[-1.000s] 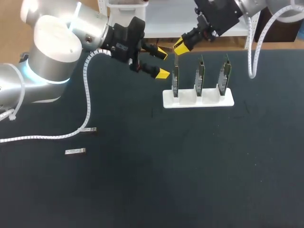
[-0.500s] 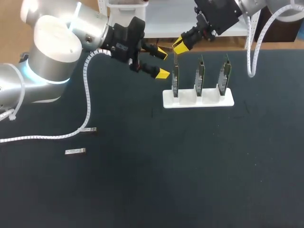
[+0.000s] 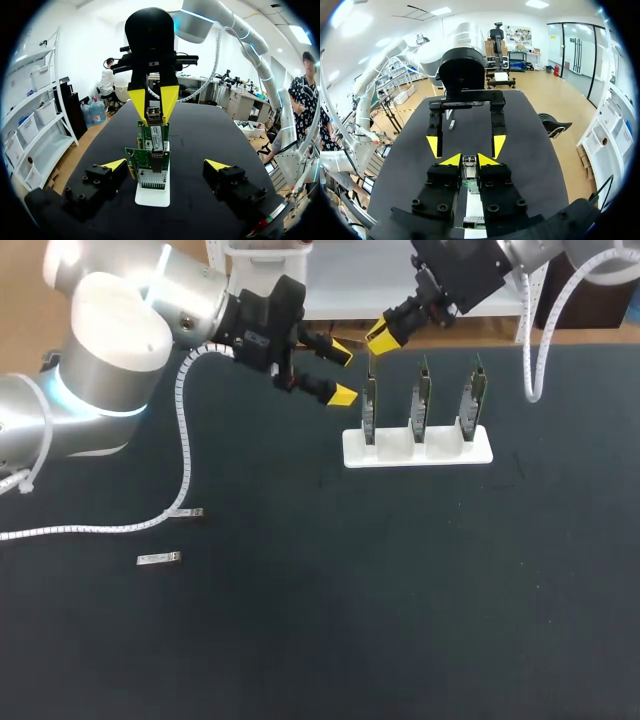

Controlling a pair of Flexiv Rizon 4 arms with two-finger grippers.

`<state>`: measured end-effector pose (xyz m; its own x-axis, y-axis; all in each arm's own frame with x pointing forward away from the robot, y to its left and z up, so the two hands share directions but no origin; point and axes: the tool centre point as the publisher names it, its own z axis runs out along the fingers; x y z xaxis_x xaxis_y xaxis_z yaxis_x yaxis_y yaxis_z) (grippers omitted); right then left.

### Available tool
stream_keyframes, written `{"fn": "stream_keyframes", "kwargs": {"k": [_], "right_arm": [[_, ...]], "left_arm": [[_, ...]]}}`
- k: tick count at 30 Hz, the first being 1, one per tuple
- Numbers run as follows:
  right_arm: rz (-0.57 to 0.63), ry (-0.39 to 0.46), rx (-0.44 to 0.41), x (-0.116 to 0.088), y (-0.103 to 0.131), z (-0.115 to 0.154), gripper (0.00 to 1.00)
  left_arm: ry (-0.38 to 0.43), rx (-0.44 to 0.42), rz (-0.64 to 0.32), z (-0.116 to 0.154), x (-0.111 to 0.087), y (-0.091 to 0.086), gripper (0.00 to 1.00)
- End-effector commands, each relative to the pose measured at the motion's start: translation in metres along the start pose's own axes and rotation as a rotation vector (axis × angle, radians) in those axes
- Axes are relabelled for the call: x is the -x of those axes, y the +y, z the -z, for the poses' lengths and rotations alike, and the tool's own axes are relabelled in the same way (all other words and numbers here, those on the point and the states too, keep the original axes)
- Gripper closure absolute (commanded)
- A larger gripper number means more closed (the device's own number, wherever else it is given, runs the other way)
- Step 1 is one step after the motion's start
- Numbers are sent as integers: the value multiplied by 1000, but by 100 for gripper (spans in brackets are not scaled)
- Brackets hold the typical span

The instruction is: Pick up the optical module with the left hand, and insert it into the network port with the right hand.

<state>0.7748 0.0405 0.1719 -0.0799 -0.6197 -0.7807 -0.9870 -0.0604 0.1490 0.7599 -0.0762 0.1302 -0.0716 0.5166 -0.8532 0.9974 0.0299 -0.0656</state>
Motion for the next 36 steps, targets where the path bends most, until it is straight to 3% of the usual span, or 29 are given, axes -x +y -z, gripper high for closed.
{"fn": "stream_keyframes", "kwargs": {"k": [1,36], "right_arm": [[3,-1,-5,0,2,-1,100],[-1,14,-33,-11,1,-8,100]], "left_arm": [[5,-2,2,-1,1,1,0],[5,-2,2,-1,1,1,0]]}}
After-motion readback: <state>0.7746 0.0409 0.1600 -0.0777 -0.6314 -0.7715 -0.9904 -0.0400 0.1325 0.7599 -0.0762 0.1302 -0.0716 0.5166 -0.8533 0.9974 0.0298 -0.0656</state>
